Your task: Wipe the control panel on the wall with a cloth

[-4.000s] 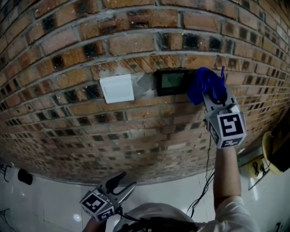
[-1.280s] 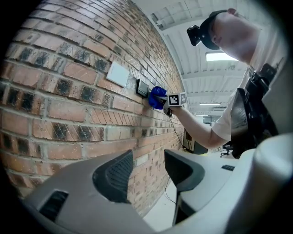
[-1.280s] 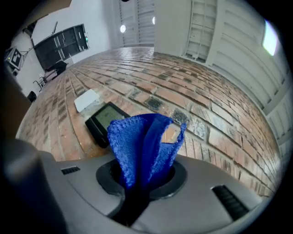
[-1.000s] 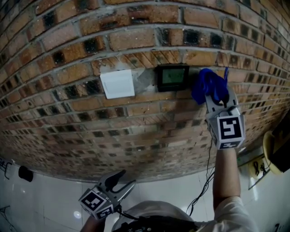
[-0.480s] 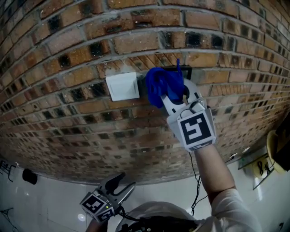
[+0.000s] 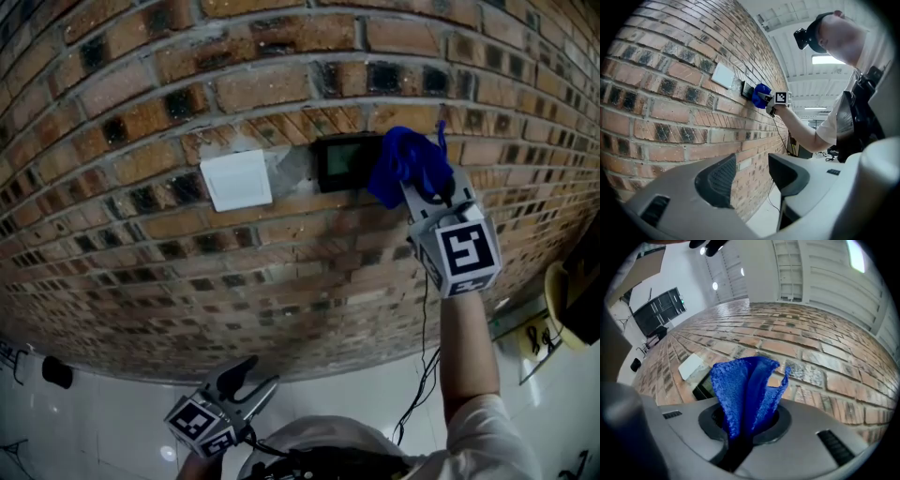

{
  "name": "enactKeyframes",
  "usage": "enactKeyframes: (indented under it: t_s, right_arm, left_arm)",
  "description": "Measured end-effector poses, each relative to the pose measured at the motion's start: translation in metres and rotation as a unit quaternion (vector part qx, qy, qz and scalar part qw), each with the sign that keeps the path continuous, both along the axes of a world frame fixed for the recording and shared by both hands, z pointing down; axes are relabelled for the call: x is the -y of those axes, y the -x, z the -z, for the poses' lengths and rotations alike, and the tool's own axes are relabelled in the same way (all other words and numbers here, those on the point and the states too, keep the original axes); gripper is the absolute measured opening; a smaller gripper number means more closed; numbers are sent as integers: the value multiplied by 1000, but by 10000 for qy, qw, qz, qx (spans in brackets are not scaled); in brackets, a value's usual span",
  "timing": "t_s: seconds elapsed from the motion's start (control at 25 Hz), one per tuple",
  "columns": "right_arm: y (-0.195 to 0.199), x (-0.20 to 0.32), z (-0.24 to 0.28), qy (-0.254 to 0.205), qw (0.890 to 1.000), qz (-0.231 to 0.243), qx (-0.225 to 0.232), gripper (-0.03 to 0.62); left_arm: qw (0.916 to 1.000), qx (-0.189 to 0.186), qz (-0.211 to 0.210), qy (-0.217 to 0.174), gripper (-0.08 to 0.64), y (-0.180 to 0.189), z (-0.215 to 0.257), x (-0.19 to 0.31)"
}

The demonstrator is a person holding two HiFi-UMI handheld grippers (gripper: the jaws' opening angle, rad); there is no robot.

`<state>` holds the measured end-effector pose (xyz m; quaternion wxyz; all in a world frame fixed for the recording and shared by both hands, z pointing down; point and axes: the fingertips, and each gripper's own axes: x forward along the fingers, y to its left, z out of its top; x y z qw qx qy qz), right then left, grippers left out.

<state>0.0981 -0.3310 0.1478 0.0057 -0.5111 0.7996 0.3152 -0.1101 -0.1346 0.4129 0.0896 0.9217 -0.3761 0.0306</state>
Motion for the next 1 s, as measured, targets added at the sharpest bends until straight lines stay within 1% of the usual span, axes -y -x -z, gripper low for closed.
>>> enactKeyframes:
  t_s: [0.12,0.2,0.32,0.4,0.48,0.6,0.68,0.8,0.92,1.0]
  right_arm:
    - [-35,14,-7,150,9993,-340,94,91]
    - [-47,21,-10,231,9990,-347,169,94]
    - [-48,21,-9,278,9989,-255,261,92]
    - [-42,13,-6,244,9991,-186,286,91]
    - [-25,-3,2,91,9996,-17,272,91]
    - [21,-29,9,-102,9989,438,108,91]
    - [58,-38,5,-71,9970,761,-93,91]
    - [103,-36,-3,83,9940,1059,-256,91]
    - [130,-30,-4,137,9919,1242,-243,91]
    - [136,-26,-1,52,9921,1227,-274,91]
  left_arm:
    - [10000,38,-90,-2,206,-6,0,2]
    - [9999,56,-128,-25,206,-9,0,3]
    - [9999,52,-102,-7,206,-9,1,2]
    - [10000,39,-66,-10,206,-7,2,2]
    - [10000,29,-12,-5,206,-2,1,1]
    - [10000,39,54,31,206,4,-1,-1]
    - [10000,64,68,27,206,5,-1,-2]
    - [9999,99,77,17,206,7,0,-6]
    - [9999,79,151,18,206,13,1,-9]
    - [9997,66,216,5,206,18,0,-10]
